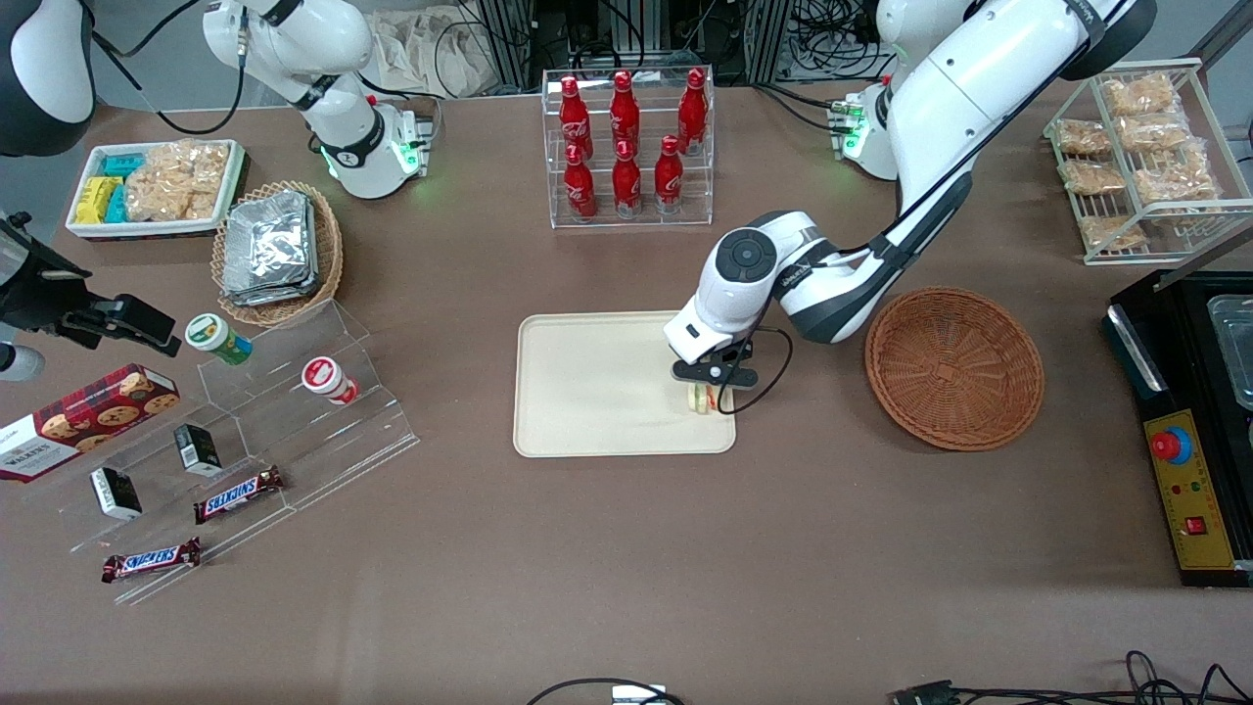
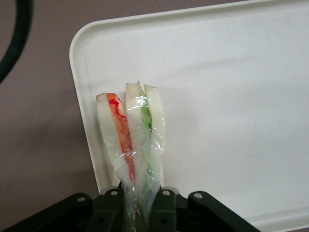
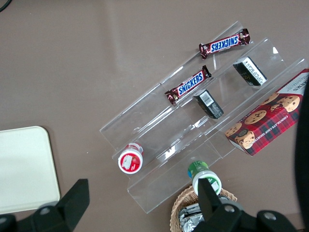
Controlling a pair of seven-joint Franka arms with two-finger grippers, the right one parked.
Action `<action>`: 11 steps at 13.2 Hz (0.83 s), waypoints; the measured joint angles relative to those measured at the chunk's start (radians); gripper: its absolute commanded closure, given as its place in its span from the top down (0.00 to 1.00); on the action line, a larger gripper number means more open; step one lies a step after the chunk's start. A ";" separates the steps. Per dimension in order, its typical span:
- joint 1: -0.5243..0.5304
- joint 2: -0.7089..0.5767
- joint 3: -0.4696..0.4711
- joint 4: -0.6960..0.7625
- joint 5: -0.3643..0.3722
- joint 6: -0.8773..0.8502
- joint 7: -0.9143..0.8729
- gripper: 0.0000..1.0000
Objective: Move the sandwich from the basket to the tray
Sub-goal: 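Lower the sandwich onto the tray and open the left gripper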
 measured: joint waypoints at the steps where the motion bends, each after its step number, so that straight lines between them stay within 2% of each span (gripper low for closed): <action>1: 0.000 0.000 0.000 0.002 0.002 0.000 -0.002 0.99; 8: 0.001 0.000 0.000 0.026 0.003 -0.003 -0.024 1.00; 10: 0.007 -0.024 -0.004 0.047 -0.007 -0.055 -0.028 1.00; 11: 0.011 -0.055 -0.010 0.071 -0.038 -0.115 -0.028 1.00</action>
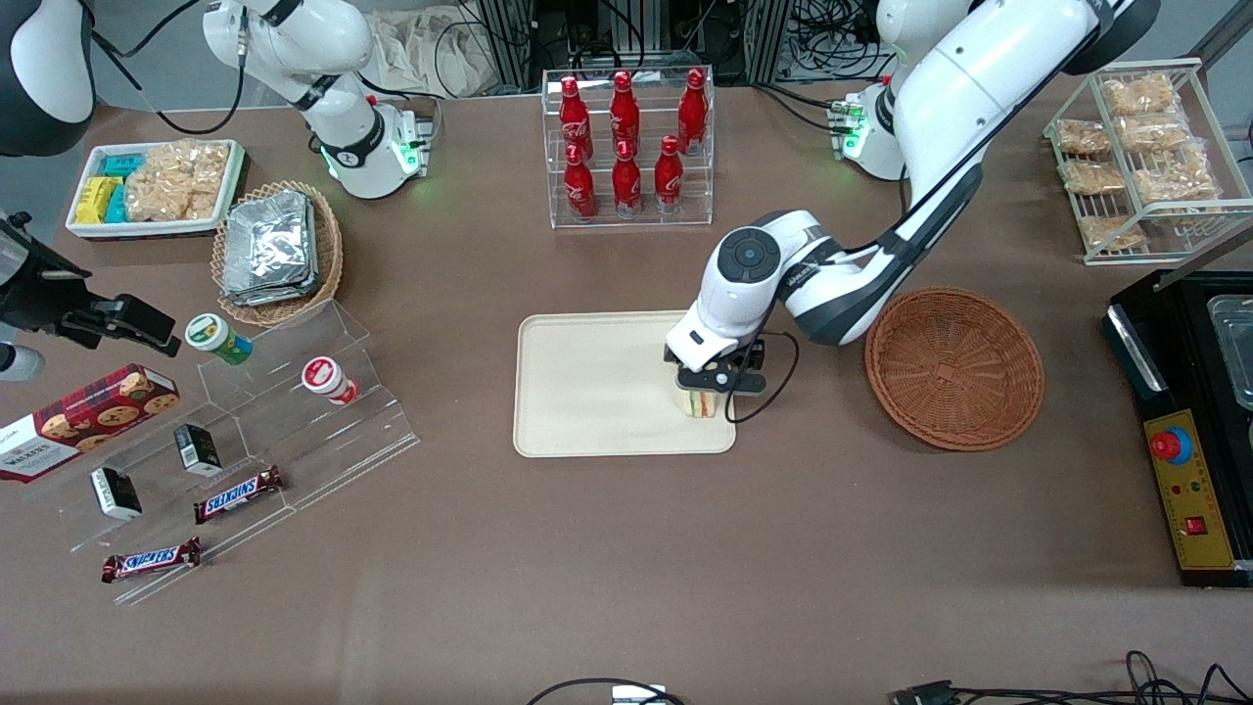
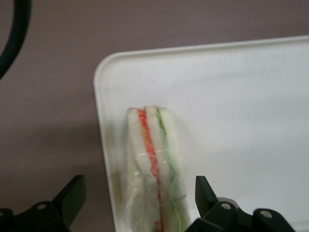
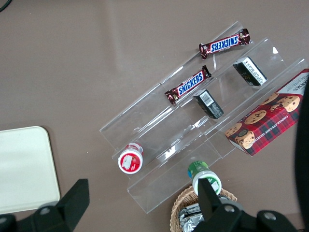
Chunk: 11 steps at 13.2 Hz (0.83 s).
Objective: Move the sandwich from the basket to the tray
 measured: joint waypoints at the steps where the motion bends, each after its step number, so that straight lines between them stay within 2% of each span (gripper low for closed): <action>1: 0.001 -0.045 -0.005 0.038 -0.050 -0.088 0.006 1.00; 4: -0.005 -0.221 -0.014 0.198 -0.170 -0.398 0.074 1.00; 6: -0.020 -0.349 0.040 0.247 -0.215 -0.549 0.155 1.00; 8: -0.083 -0.466 0.232 0.245 -0.326 -0.628 0.313 1.00; 10: -0.156 -0.547 0.468 0.223 -0.378 -0.660 0.494 1.00; 11: -0.167 -0.581 0.554 0.201 -0.392 -0.661 0.578 1.00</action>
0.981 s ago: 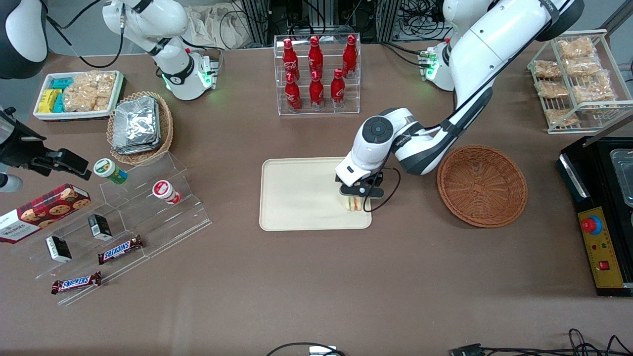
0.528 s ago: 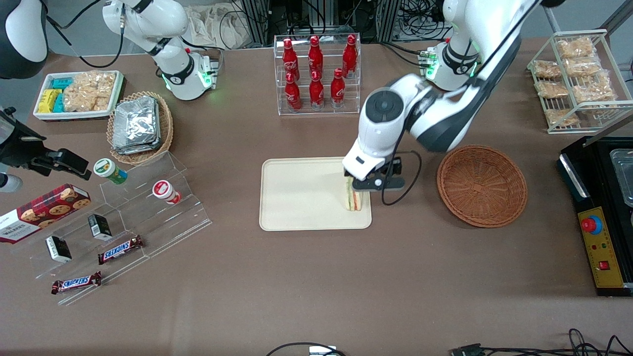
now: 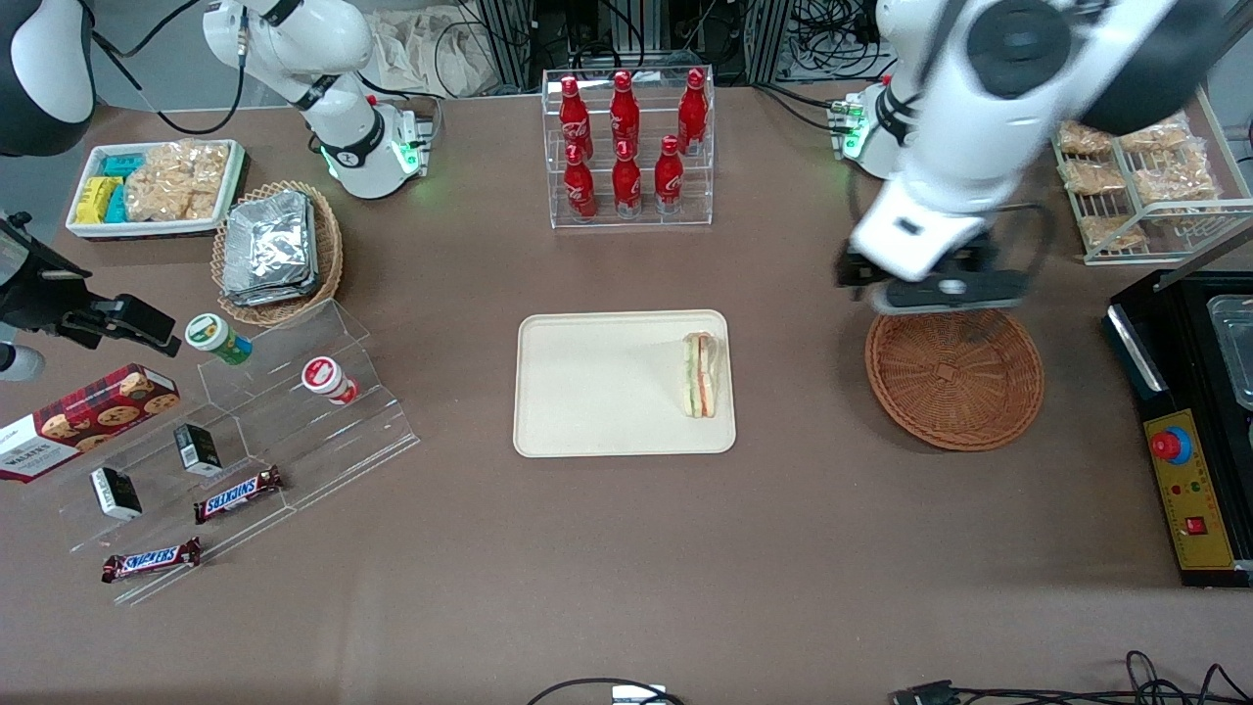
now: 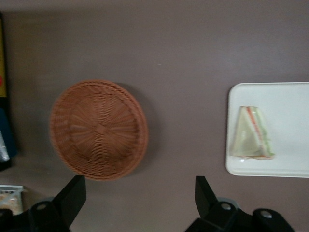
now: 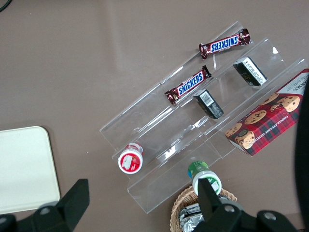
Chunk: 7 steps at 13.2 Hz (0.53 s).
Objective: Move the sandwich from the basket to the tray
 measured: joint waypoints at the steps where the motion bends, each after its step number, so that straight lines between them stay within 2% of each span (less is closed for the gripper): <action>1: -0.003 -0.031 0.068 -0.023 -0.010 0.000 0.066 1.00; 5: -0.007 -0.096 0.247 -0.073 -0.062 0.000 0.227 1.00; 7: -0.007 -0.101 0.282 -0.074 -0.070 0.001 0.259 1.00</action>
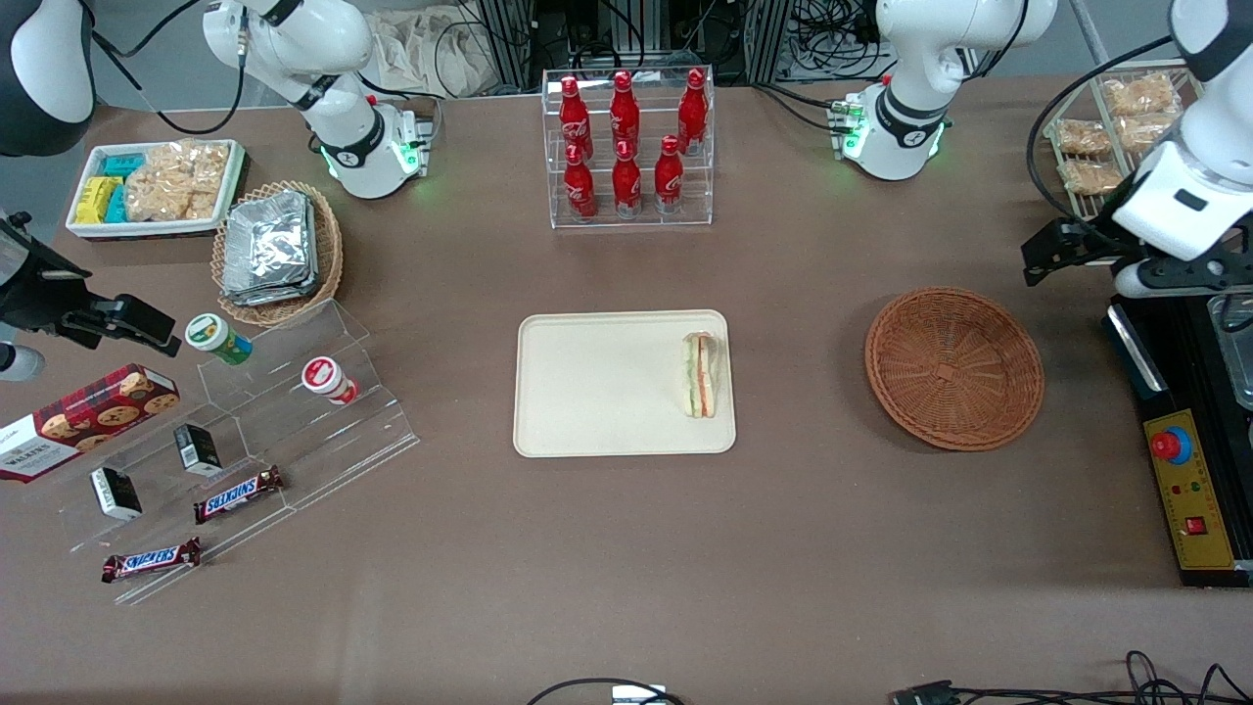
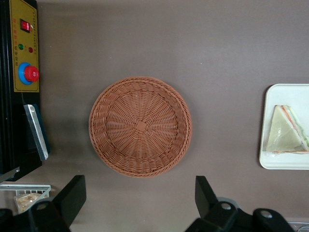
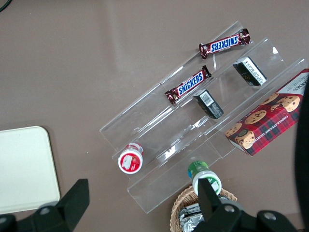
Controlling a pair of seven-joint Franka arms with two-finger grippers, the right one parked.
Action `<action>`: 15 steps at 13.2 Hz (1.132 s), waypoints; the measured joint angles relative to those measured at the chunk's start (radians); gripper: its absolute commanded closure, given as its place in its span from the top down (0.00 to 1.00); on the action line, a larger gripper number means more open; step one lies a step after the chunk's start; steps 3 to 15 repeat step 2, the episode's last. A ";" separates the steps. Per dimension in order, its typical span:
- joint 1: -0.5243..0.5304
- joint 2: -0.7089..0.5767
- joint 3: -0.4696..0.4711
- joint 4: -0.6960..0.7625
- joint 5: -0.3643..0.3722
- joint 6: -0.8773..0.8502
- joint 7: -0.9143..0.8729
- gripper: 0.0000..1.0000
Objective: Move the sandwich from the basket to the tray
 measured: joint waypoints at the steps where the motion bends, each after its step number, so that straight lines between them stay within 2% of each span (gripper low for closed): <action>1: 0.000 0.000 0.002 0.001 0.000 0.001 0.006 1.00; 15: -0.003 0.000 0.002 0.004 0.000 0.002 0.006 1.00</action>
